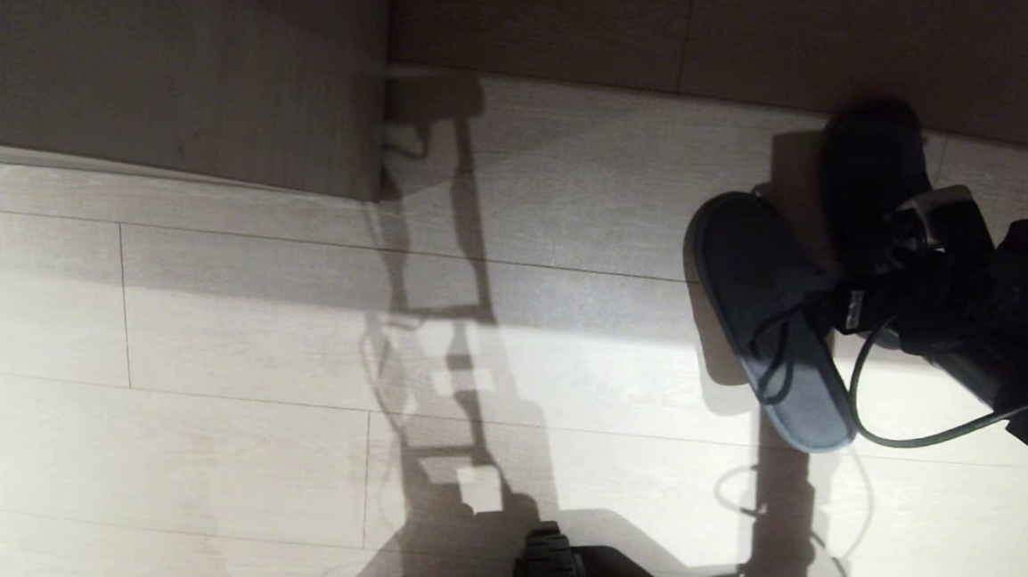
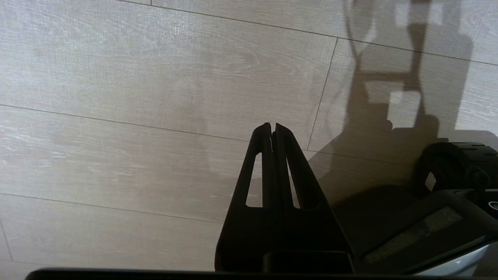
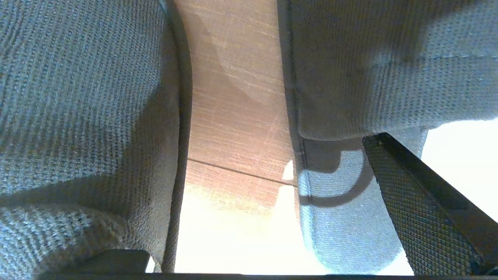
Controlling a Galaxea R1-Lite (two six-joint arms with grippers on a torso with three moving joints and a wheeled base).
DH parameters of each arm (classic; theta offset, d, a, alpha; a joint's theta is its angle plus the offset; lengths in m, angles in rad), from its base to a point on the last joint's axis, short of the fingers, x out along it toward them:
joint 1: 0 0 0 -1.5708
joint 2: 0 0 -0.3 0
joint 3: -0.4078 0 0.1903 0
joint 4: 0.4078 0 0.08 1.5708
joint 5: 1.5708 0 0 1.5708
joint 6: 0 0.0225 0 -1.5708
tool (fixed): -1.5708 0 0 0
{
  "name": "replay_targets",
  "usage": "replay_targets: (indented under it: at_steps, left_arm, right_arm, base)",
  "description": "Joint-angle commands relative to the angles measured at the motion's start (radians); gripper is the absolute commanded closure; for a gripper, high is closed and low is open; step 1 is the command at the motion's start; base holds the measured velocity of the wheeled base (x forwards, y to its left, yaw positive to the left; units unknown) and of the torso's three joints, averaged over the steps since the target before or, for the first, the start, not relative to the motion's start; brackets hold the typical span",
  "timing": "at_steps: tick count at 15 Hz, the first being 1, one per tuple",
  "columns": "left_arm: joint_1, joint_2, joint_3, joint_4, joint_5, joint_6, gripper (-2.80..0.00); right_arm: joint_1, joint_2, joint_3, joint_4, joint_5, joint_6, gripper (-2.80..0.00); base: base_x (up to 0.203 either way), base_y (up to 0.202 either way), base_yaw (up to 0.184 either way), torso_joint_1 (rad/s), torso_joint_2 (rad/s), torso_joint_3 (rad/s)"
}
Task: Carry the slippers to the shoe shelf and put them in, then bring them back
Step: Place the slippers on the floor
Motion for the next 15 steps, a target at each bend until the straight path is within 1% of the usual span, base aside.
replay_targets:
  at_steps: [1, 3, 5, 7, 12, 15]
  left_arm:
    - [0.0, 0.0, 0.002, 0.0, 0.0, 0.0, 0.0]
    - [0.0, -0.002, 0.002, 0.0, 0.0, 0.0, 0.0]
    - [0.0, -0.002, 0.002, 0.0, 0.0, 0.0, 0.0]
    - [0.0, -0.002, 0.002, 0.0, 0.0, 0.0, 0.0]
    - [0.0, -0.002, 0.002, 0.0, 0.0, 0.0, 0.0]
    - [0.0, -0.002, 0.002, 0.0, 0.0, 0.0, 0.0]
  right_arm:
    - [0.0, -0.041, 0.031, -0.007, -0.001, -0.007, -2.8]
    - [0.0, -0.087, 0.079, -0.012, -0.006, -0.024, -2.8]
    - [-0.001, -0.141, 0.089, -0.007, -0.008, -0.038, -2.8]
    - [0.0, -0.18, 0.099, 0.028, -0.011, -0.062, -2.8]
    - [0.001, -0.198, 0.109, 0.036, -0.01, -0.066, -2.8]
    - [0.005, -0.263, 0.149, 0.037, 0.015, -0.077, -2.8]
  base:
    - [0.0, 0.0, 0.0, 0.0, 0.0, 0.0]
    - [0.0, 0.0, 0.0, 0.0, 0.0, 0.0]
    - [0.0, 0.0, 0.0, 0.0, 0.0, 0.0]
    - [0.0, 0.0, 0.0, 0.0, 0.0, 0.0]
    - [0.0, 0.0, 0.0, 0.0, 0.0, 0.0]
    - [0.0, 0.0, 0.0, 0.0, 0.0, 0.0]
